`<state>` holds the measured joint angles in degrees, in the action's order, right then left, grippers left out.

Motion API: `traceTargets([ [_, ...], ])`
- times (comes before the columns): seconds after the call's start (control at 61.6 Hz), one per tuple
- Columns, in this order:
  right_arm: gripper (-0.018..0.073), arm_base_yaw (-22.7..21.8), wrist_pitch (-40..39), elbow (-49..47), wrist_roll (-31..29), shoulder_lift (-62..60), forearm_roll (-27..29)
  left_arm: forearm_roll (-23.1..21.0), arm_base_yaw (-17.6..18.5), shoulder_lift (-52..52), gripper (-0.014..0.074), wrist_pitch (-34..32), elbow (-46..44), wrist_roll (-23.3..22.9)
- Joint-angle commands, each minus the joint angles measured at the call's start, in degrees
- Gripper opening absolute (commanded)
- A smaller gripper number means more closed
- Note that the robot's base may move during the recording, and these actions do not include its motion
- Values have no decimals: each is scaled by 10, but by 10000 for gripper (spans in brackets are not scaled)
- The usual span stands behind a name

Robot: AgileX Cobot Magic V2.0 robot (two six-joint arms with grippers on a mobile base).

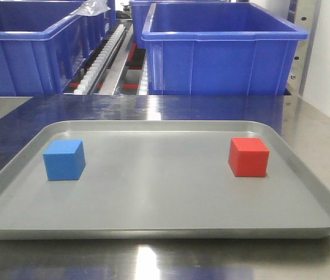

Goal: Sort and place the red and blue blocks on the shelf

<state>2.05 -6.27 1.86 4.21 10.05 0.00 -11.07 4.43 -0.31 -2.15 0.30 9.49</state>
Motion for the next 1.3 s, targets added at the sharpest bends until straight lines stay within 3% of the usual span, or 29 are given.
traceTargets([
  [0.0, 56, -4, -50, -14, -3, 5, -9, -5, 4, -8, 124, -47, 16, -3],
  [0.535, 56, -4, -40, -22, -3, 6, -9, -5, 4, -8, 124, -47, 16, -3],
  [0.73, 56, -4, 75, -91, -3, 7, -43, -5, 4, -8, 124, -47, 16, -3],
  [1.022, 56, 1, 307, -195, 1, 34, -40, -5, 4, -8, 124, -47, 16, -3],
  [1.282, 62, 67, 396, -266, 113, 176, -40, -5, 4, -8, 124, -47, 16, -3],
])
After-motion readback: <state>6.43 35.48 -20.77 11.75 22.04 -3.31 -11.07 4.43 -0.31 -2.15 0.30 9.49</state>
